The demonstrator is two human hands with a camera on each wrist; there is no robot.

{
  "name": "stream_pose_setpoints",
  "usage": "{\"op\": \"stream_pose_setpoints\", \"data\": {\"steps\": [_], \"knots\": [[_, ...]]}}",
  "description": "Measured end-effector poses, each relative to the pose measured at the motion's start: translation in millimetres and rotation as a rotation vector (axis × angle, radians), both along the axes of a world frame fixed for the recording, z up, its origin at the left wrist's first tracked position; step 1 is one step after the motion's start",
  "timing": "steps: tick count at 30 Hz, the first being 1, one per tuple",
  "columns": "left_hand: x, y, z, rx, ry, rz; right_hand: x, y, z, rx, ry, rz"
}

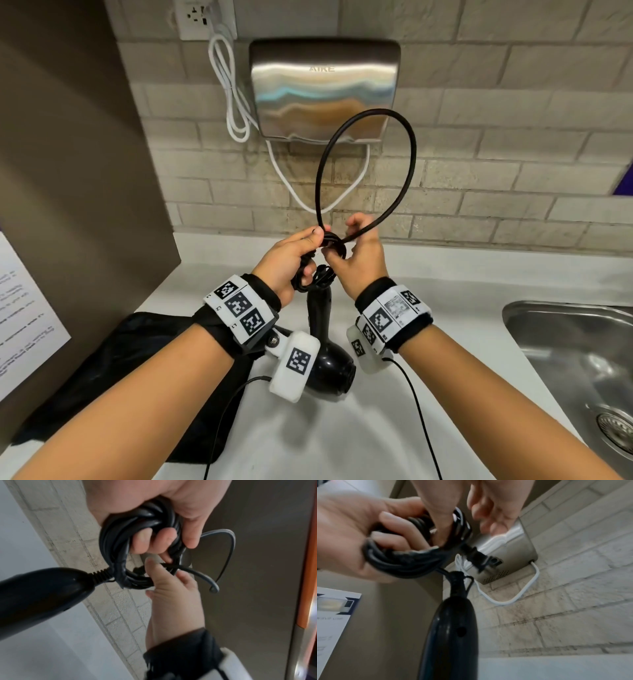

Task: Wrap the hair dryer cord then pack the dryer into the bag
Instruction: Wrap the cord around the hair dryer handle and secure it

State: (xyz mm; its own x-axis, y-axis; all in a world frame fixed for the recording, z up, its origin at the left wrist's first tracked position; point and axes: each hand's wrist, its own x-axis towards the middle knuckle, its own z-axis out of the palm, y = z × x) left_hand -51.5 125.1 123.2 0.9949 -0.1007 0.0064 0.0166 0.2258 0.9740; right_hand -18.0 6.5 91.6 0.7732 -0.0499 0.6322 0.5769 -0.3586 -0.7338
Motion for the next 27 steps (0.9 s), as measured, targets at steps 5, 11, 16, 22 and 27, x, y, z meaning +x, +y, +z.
{"op": "stream_pose_setpoints", "data": {"steps": [5,11,16,22,27], "knots": [[-3.3,1.0,3.1,-0.03,-0.016,-0.075,5.0,-2.3,2.5,-0.158,0.091,0.233],[0.2,7.6,7.7,-0.135,0.048,-0.042,7.6,-38.4,-16.5,-0.465,0.043,0.273],[1.5,5.1,5.0,-0.18,0.081,-0.034,30.5,-75.6,-61.5,-0.624,0.305,0.097],[1.6,4.2,3.6,-0.232,0.069,-0.076,39.6,-105.9,-114.5,-0.715,0.869,-0.088],[0.4,1.9,6.3,-0.177,0.038,-0.08,29.7,-89.1,-82.1,-0.659,0.749,0.024]]}}
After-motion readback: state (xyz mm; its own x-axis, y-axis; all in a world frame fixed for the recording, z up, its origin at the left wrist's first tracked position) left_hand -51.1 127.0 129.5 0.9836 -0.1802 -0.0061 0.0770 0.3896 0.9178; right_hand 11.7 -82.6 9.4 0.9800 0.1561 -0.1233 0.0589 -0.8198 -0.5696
